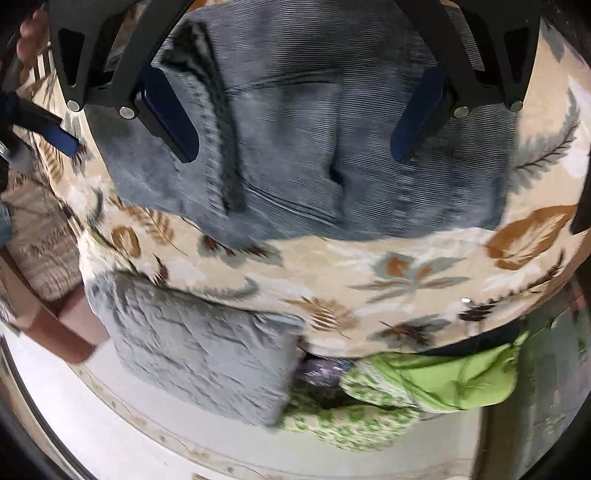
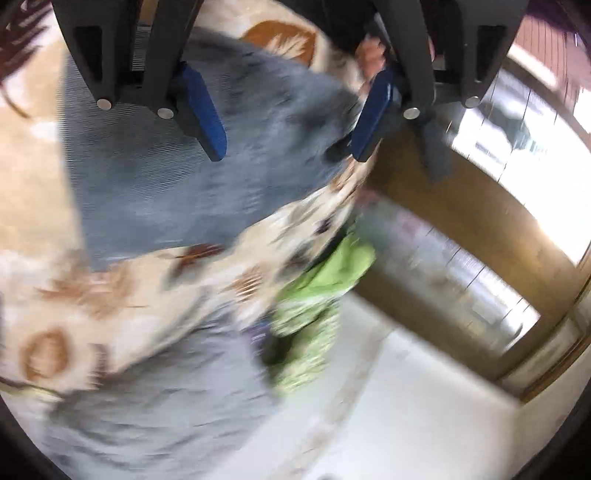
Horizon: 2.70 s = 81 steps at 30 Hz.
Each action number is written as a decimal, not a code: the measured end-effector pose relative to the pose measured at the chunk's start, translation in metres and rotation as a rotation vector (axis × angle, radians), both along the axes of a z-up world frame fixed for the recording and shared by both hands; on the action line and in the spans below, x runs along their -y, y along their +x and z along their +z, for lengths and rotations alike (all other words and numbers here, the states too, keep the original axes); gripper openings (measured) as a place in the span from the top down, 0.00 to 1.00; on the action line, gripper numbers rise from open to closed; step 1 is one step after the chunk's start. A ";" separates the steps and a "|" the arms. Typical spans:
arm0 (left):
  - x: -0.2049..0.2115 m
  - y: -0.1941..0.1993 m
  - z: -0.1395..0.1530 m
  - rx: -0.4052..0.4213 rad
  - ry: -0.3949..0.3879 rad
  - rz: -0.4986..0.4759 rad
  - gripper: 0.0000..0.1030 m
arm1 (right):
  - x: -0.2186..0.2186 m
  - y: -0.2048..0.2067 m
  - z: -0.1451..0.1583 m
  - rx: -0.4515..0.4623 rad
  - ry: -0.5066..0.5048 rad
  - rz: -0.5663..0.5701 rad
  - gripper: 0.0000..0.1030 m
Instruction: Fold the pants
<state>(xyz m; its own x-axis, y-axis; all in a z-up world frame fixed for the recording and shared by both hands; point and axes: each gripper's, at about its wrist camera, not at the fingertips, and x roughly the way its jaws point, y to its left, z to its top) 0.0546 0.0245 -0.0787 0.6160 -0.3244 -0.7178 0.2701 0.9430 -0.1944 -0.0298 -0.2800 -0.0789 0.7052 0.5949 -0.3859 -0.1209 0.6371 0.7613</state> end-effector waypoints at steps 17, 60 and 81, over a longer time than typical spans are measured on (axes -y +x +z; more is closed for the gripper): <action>0.065 -0.018 -0.037 0.008 0.305 -0.154 0.00 | 0.032 0.016 -0.065 -0.304 -0.029 -0.118 0.33; -0.118 -0.037 -0.043 -0.308 -0.354 0.362 0.00 | -0.031 0.065 -0.037 -0.104 -0.234 -0.179 0.33; -0.110 -0.019 -0.040 -0.248 -0.340 0.375 0.02 | 0.032 0.123 -0.076 -0.162 0.146 -0.266 0.32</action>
<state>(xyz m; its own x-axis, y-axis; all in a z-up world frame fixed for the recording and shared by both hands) 0.0356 0.1340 -0.1191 0.5597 -0.3540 -0.7493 -0.1645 0.8387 -0.5192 0.0935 -0.3123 -0.1550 0.7793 0.4559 -0.4299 0.1648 0.5129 0.8425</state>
